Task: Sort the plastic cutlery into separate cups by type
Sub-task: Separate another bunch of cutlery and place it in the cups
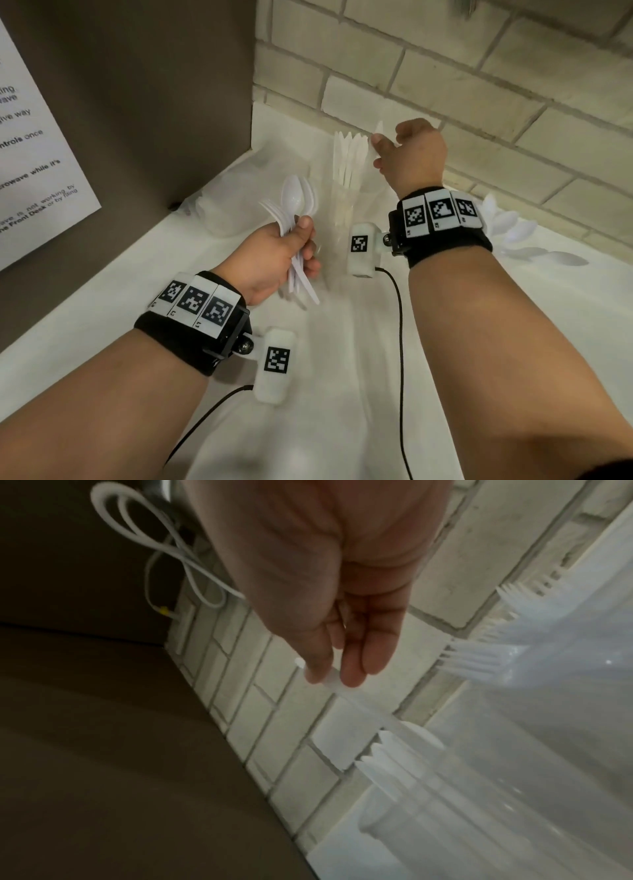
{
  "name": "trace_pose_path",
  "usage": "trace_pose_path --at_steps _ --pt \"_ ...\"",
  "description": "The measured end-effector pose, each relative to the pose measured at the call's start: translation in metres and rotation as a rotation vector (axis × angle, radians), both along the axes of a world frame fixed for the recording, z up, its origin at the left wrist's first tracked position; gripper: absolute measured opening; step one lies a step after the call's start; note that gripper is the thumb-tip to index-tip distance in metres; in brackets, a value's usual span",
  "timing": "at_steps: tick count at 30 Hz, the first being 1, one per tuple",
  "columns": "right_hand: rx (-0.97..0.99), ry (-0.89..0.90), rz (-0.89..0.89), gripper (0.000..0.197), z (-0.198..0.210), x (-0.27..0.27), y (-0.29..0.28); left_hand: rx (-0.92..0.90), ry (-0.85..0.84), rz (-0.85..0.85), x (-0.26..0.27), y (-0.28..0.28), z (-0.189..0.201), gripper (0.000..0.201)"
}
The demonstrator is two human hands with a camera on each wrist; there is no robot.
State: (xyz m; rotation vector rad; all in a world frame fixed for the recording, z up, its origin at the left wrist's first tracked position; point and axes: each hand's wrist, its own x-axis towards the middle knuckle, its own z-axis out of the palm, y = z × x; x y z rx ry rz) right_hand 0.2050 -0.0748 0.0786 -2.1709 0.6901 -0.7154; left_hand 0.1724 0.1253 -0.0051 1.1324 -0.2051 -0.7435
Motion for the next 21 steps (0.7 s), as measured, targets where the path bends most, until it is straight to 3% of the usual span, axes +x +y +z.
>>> trace_pose_path --at_steps 4,8,11,14,18,21 --pt "-0.075 -0.041 0.050 0.006 0.001 -0.017 0.005 0.034 -0.029 -0.021 -0.005 -0.004 -0.001 0.031" --pt "-0.108 0.045 0.067 0.015 0.004 -0.027 0.004 0.081 -0.068 -0.023 -0.014 -0.011 0.002 0.031" --pt "0.054 0.011 0.123 0.018 0.010 -0.044 0.010 0.118 -0.097 0.034 -0.016 -0.013 0.005 0.027" --pt "0.182 0.100 0.308 0.005 0.014 -0.071 0.035 0.167 -0.136 0.054 -0.015 -0.012 0.005 0.028" --pt "0.207 0.286 0.433 0.034 0.001 -0.089 0.057 0.203 -0.211 0.014 -0.017 -0.011 0.005 0.033" --pt "0.278 0.247 0.447 0.032 -0.009 -0.093 0.062 0.224 -0.289 -0.006 -0.023 -0.011 0.009 0.030"
